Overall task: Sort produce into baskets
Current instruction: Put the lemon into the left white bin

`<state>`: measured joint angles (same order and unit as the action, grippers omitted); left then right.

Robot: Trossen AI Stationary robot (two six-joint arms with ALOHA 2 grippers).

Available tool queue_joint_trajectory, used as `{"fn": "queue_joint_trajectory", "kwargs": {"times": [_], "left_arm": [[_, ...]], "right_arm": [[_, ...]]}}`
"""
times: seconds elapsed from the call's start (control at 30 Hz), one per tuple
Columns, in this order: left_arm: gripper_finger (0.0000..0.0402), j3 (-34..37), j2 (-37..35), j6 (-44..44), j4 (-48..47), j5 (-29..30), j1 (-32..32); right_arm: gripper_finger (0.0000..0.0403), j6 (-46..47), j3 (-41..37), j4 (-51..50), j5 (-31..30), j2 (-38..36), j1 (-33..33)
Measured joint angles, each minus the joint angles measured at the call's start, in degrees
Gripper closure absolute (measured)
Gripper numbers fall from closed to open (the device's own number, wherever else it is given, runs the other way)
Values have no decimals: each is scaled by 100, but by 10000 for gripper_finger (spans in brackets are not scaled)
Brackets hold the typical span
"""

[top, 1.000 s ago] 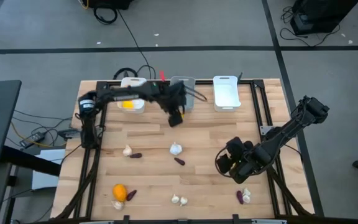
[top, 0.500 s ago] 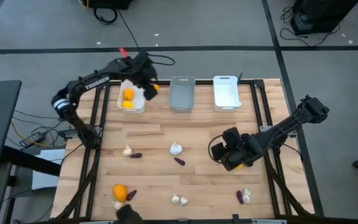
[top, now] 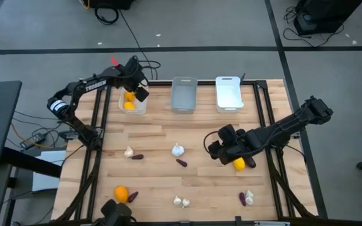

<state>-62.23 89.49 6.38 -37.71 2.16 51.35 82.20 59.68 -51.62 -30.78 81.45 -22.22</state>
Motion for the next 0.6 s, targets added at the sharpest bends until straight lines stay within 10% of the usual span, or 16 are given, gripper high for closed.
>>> {"fn": "queue_joint_trajectory", "kwargs": {"times": [0.33,0.6], "left_arm": [[72,19,2,155,-137,374,2],[89,-943,-346,216,-1406,335,-327]], "right_arm": [[151,-128,0,189,85,0,155],[151,-502,0,186,86,0,171]]}}
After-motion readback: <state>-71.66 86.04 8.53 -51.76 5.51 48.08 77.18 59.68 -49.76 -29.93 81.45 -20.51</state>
